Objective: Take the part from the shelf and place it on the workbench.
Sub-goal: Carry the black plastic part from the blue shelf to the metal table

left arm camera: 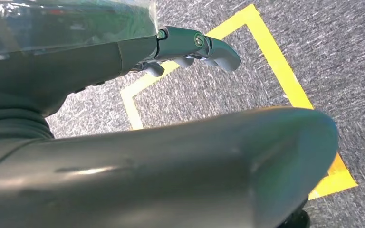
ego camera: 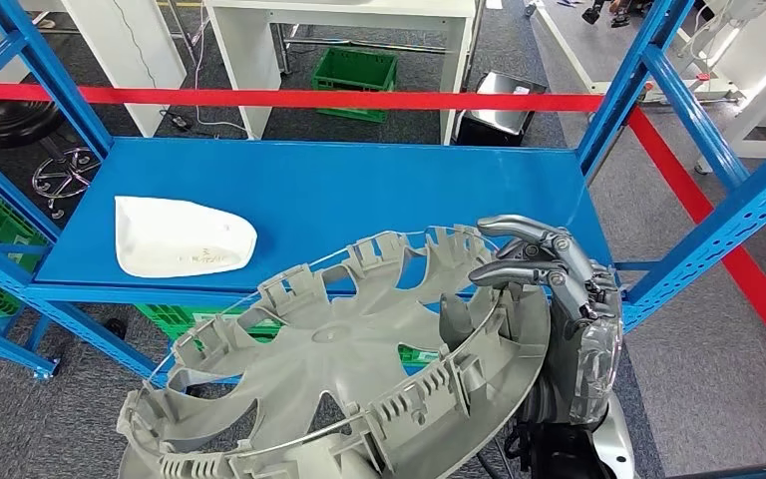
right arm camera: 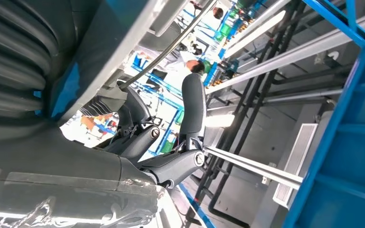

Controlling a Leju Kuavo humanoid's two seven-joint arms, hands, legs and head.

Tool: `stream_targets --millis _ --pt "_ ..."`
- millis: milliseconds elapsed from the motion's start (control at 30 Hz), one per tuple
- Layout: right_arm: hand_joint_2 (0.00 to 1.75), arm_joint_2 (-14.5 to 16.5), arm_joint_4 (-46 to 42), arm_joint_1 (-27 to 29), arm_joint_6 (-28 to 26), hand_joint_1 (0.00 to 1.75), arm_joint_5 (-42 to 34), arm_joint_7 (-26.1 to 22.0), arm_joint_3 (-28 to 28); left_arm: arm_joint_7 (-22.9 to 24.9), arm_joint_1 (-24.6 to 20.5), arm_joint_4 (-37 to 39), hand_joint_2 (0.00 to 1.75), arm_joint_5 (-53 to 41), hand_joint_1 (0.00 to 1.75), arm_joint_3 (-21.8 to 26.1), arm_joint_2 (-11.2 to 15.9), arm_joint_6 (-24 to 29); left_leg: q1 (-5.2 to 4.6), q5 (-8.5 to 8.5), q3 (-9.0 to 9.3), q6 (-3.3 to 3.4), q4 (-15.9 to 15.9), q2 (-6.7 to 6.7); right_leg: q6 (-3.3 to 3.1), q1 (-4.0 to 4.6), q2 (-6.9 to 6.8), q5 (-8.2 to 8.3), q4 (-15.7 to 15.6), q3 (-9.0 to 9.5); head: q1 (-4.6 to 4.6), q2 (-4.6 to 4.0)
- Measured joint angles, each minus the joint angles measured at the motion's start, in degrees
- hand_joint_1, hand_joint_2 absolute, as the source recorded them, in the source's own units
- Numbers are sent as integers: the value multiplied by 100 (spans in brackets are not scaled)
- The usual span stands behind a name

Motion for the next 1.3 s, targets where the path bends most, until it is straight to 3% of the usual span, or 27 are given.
stream_targets --millis 100,133,167,233,267,300,333,400,467,533,667,733,867,1000,1067,1300 --pt "175 -16 5 40 -1 175 -3 -7 -24 19 -11 -1 175 -27 0 0 -6 -16 19 59 18 70 -73 13 56 -14 -1 -24 10 -1 -10 0" --pt "175 -21 5 50 -2 175 -4 -9 -32 20 -15 -2 175 -29 0 0 -11 -19 38 86 24 94 -112 20 72 -14 -3 -110 97 -35 -1 0" --pt "175 -28 4 58 -2 175 -4 -9 -39 21 -19 -2 175 -29 0 0 -19 -22 58 101 27 111 -145 27 86 -15 -7 -256 293 -118 19 0" --pt "175 -43 8 73 -2 175 -4 -10 -48 22 -21 -2 175 -30 0 0 -33 -35 63 100 15 124 -155 30 115 -27 -10 -612 990 -428 69 0" --pt "175 -51 10 84 -1 175 -4 -10 -52 31 -19 -2 175 -30 0 0 -38 -46 65 95 11 123 -156 31 133 -37 -10 -714 1327 -584 86 0" --pt "175 -59 14 95 2 175 -4 -10 -57 43 -17 -2 175 -31 0 0 -42 -57 69 95 10 117 -153 32 149 -48 -12 -707 1509 -672 97 0" --pt "175 -65 16 103 4 175 -4 -10 -63 57 -16 -2 175 -31 0 0 -44 -66 78 94 11 103 -147 31 164 -61 -14 -584 1464 -655 105 0" --pt "175 -70 17 108 9 175 -4 -10 -73 78 -17 -3 175 -31 0 0 -50 -72 101 83 12 50 -119 27 191 -90 -27 -193 810 -355 124 0" --pt "175 -71 18 110 12 175 -3 -10 -80 89 -19 -4 175 -31 0 0 -52 -78 101 77 -3 -37 -83 20 159 -83 -23 -2 217 -70 162 0" --pt "175 -73 19 122 16 175 -2 -10 -89 104 -20 -4 175 -31 0 0 -50 -82 89 67 -17 -88 -60 18 64 -66 -2 -11 81 -21 166 0" --pt "175 -77 20 148 22 175 1 -9 -98 116 -15 -4 175 -31 0 0 -44 -83 88 98 2 78 -61 19 -43 -54 7 -9 68 -30 52 0" --pt "175 -77 20 150 23 175 1 -9 -99 118 -15 -4 175 -31 0 0 -44 -83 94 123 12 75 -80 19 -76 -37 6 -8 72 -31 2 0" --pt "175 -79 20 151 25 175 26 -10 -103 126 -15 -4 175 -31 0 0 -44 -83 104 147 20 21 -112 19 -116 -16 2 -18 77 -33 -46 0" --pt "175 -80 20 151 36 175 85 -7 -110 132 -16 -4 175 -33 0 0 -44 -83 125 128 22 -137 -127 19 -128 -2 -1 -33 84 -38 -54 0" --pt "175 -83 20 151 50 175 97 -2 -116 130 -17 -4 175 -35 0 0 -47 -83 133 115 20 -185 -128 19 -125 2 -1 -39 85 -38 -52 0" --pt "175 -86 20 153 89 175 109 46 -121 127 -18 -4 175 -42 0 0 -53 -69 123 99 9 -209 -113 19 -109 -12 -1 -42 79 -34 -51 0"
